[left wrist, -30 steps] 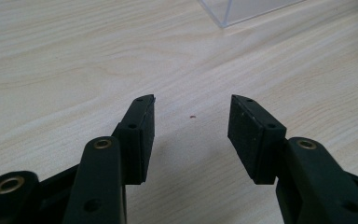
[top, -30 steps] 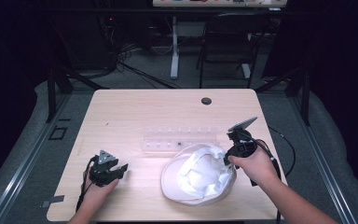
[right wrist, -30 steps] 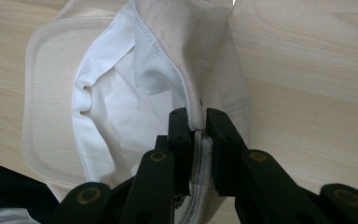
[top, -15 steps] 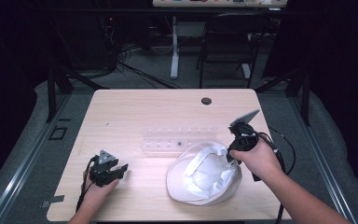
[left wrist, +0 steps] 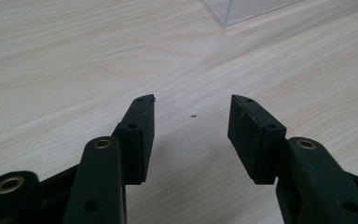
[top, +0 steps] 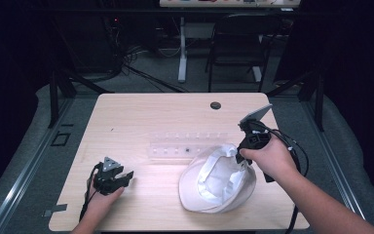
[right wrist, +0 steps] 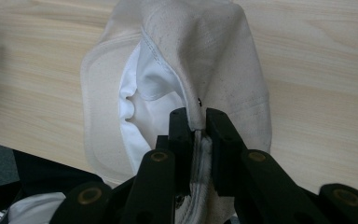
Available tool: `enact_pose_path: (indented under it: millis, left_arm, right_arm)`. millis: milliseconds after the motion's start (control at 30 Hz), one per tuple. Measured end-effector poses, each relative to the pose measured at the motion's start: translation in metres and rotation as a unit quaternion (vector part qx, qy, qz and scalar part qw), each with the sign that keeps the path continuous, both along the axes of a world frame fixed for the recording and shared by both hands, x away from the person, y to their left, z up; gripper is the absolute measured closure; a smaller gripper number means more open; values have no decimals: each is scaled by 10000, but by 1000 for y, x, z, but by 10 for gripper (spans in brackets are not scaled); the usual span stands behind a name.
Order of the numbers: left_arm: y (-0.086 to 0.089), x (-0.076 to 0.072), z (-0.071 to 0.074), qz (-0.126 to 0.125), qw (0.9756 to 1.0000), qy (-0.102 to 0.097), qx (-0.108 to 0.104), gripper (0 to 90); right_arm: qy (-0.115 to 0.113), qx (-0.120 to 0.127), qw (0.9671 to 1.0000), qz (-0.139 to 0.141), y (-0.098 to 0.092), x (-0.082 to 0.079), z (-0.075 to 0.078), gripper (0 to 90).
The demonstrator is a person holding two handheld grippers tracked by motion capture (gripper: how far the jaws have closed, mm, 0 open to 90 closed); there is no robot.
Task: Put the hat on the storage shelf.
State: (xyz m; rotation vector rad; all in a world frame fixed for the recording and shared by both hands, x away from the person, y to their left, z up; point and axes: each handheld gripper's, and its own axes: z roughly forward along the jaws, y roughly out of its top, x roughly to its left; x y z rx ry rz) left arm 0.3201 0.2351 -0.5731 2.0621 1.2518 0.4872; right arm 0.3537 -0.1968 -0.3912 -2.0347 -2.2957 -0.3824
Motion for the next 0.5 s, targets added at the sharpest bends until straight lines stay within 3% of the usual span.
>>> enact_pose_path:
  millis: [500]
  left_arm:
    - [0, 0, 0, -2, 10000, 4, 6, 513]
  right_arm:
    - [260, -354, 9990, 43, 6, 5, 35, 810]
